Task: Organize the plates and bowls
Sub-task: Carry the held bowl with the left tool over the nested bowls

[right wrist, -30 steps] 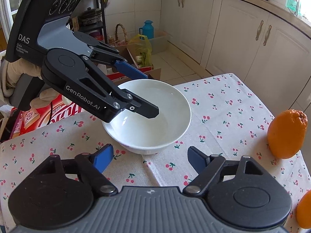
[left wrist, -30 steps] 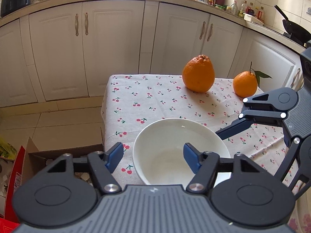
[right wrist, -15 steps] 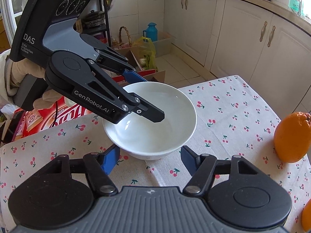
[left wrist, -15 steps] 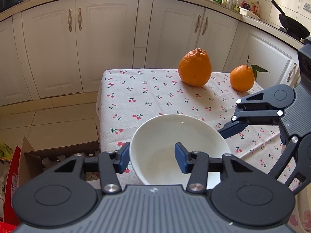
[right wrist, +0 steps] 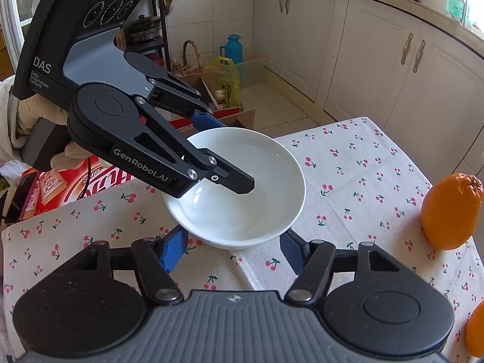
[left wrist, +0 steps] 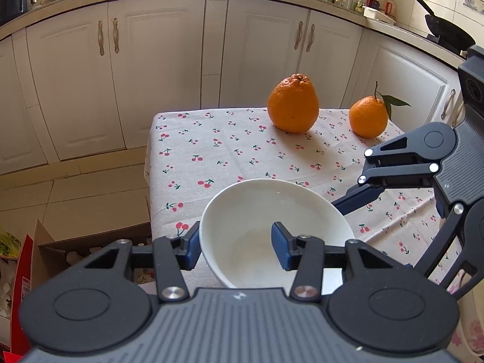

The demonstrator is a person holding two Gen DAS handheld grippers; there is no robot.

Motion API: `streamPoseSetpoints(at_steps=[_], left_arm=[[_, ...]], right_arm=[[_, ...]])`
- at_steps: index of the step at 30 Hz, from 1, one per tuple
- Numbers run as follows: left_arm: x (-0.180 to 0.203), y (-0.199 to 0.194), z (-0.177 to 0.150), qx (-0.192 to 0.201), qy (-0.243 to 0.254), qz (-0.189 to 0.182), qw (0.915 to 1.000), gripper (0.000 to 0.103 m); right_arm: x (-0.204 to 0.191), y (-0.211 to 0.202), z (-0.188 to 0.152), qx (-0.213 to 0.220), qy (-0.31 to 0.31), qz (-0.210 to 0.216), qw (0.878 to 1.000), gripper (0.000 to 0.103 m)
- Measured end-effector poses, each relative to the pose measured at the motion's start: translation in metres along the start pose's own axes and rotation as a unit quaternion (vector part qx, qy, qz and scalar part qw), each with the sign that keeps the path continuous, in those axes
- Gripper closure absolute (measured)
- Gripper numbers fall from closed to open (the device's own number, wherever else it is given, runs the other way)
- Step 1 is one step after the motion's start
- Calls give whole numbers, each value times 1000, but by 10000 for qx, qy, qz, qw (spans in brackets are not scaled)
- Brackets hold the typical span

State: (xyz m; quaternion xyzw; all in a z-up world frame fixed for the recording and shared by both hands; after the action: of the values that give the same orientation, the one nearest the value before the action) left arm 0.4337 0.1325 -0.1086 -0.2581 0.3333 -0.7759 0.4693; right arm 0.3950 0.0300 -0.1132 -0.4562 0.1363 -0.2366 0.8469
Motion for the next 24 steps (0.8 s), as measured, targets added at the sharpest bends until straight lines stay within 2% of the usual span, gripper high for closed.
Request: streamPoseSetpoints(at_steps=[10, 24], left_arm=[[20, -15, 2, 95, 166, -19, 9998, 56], [80, -61, 3, 368, 444, -150, 9982, 56]], right_arm=[[-6, -25, -7, 7, 106, -26, 9999, 31], [-33, -93, -35, 126, 165, -342, 9992, 31]])
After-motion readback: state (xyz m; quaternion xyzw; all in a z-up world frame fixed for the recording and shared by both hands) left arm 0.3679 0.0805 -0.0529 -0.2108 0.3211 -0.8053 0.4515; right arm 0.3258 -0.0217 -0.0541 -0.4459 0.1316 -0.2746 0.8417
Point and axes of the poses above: each gripper's, at about its wrist camera, not at the fingertips, and y roughly the way its jaws point, x to its right, z to its top, the point moved 8 cm from there along y, roughly the way its jaws point, and after that the axes turned 6 degrees about -x, right-handed, at the moved point
